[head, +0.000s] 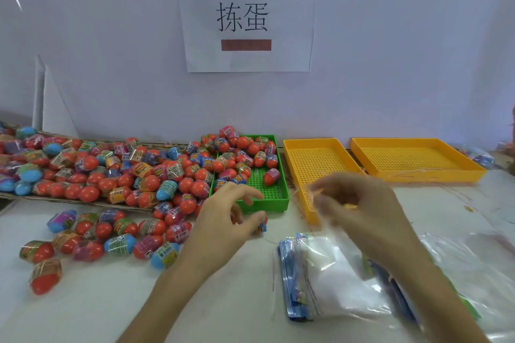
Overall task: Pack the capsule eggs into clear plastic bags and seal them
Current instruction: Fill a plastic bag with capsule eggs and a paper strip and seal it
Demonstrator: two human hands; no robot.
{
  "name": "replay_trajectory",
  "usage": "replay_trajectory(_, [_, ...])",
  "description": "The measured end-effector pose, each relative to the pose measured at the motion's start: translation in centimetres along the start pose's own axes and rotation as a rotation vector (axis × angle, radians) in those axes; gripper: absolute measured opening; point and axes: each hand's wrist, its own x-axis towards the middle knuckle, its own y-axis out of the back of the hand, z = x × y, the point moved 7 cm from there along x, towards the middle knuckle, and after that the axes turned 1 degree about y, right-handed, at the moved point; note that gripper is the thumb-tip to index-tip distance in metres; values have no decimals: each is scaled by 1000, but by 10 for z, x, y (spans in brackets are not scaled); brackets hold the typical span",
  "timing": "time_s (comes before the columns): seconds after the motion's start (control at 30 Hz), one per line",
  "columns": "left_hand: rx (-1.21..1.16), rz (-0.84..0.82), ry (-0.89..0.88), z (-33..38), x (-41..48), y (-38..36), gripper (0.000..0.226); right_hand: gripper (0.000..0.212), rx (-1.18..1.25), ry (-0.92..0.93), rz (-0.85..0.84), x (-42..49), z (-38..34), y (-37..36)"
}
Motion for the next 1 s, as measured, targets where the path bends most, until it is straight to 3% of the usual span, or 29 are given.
replay_trajectory(0.1, [-421, -24, 168, -1, 3, 2, 16, 20, 498, 11, 8, 28, -21, 2])
replay_trajectory(0.23, [-865, -186, 487, -13, -4, -13, 83, 20, 1061, -50, -139, 45, -26, -18])
replay_trajectory(0.33, [-1070, -349, 501, -9, -10, -19, 99, 22, 1224, -153, -198, 38, -12, -38])
replay_trajectory(0.43, [-1161, -500, 515, -1, -13, -23, 83, 24, 1238, -204, -270, 30, -4, -49])
replay_trajectory(0.53, [-1142, -537, 522, 0, -14, -27, 77, 25, 1235, -213, -314, 29, -2, -55])
replay_trajectory(0.67, [-1115, -331, 471, -5, -5, -24, 55, 25, 1142, -200, -325, 29, -3, -62])
replay_trajectory(0.8, [-1086, 45, 400, -18, 4, 8, 60, 36, 1100, -316, -291, 30, 8, -62])
replay_trajectory(0.9, [-975, 204, 313, -20, 5, 25, 60, 47, 1015, -340, -280, 31, 12, -61])
replay_trajectory(1.0, [-916, 281, 270, -20, 4, 33, 58, 24, 852, -286, -220, 32, 15, -57])
